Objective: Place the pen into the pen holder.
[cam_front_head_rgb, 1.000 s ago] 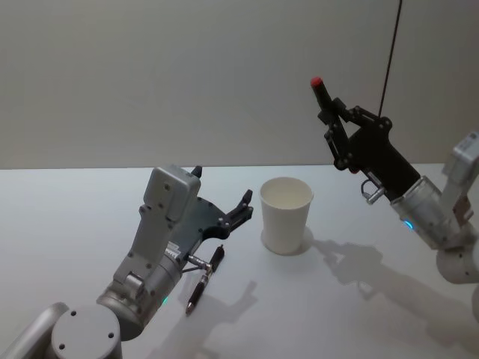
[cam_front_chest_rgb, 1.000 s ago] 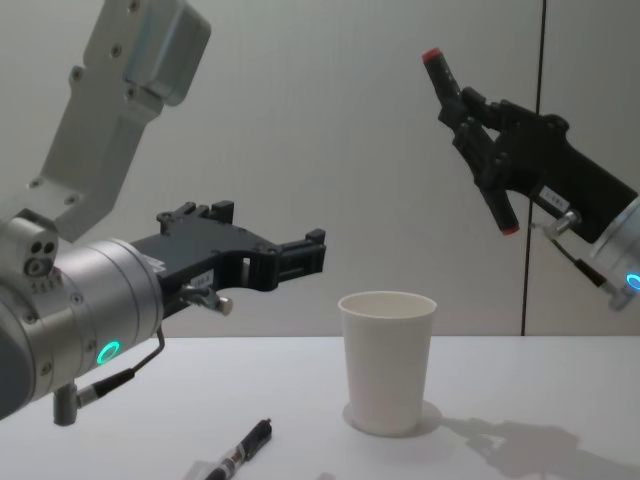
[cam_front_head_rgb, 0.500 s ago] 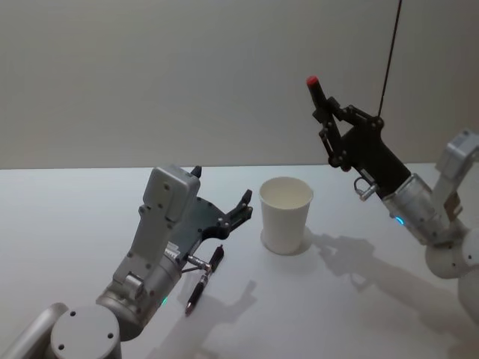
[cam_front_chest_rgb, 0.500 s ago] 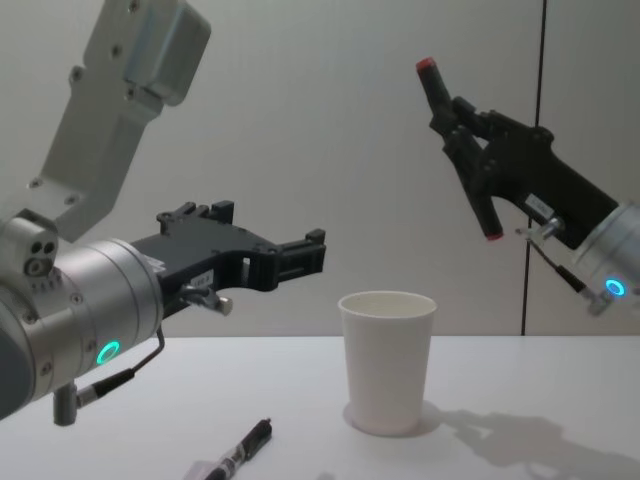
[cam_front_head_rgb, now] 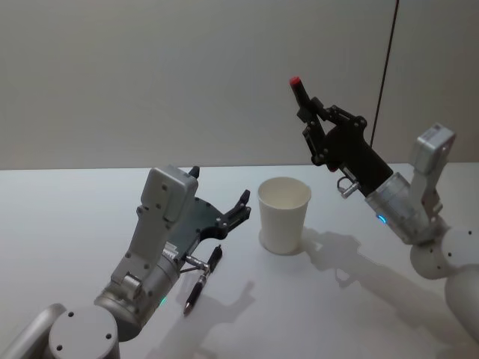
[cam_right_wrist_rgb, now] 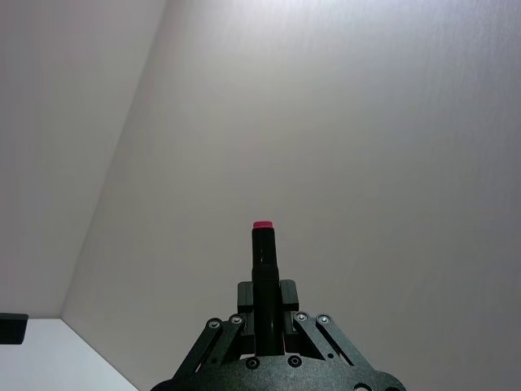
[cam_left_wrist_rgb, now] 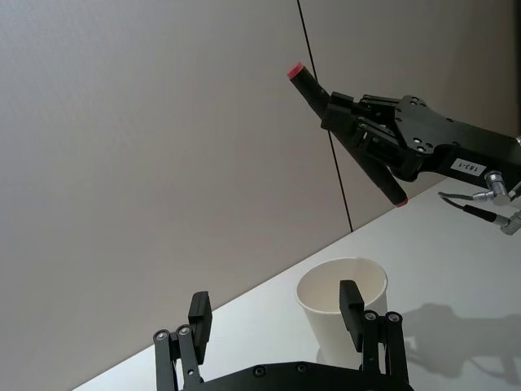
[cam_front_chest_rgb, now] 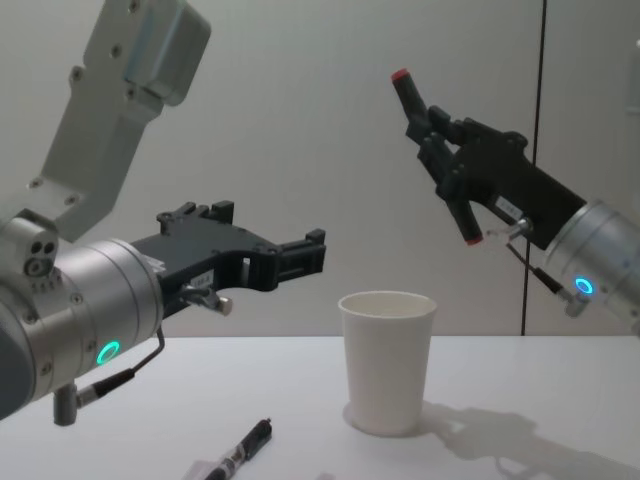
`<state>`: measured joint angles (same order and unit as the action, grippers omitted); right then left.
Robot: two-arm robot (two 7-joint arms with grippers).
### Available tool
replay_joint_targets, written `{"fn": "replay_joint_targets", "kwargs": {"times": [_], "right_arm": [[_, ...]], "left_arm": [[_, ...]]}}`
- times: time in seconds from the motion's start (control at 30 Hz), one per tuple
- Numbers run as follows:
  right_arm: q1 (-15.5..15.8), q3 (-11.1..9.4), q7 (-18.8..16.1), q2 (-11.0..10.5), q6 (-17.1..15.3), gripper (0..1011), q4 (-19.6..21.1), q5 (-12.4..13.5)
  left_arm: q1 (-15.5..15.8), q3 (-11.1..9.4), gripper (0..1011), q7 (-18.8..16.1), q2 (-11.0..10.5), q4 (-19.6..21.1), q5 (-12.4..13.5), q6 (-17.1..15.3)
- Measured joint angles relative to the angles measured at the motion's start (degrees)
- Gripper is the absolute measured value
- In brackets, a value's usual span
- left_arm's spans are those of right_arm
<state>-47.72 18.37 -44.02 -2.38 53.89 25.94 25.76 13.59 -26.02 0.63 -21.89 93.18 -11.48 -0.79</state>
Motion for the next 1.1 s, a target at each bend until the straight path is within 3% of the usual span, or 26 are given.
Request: {"fn": "replay_joint_targets", "kwargs": {"times": [0.2,0.57,1.1], "right_arm": [[1.29,1.21,4.25,-0.11,-2.08,171,2.77,-2.49],[2.04,2.65,8.0,0.27,-3.46,171,3.99,-4.6],[0.38,4.29,10.93,2.13,-2.64,170,-0.57,-6.95]], "left_arm": [[0.0,0.0,1000,0.0,0.0,0.0,0.0,0.0],[0.0,0.0,1000,0.0,0.0,0.0,0.0,0.0],[0.0,0.0,1000,0.0,0.0,0.0,0.0,0.0]]}}
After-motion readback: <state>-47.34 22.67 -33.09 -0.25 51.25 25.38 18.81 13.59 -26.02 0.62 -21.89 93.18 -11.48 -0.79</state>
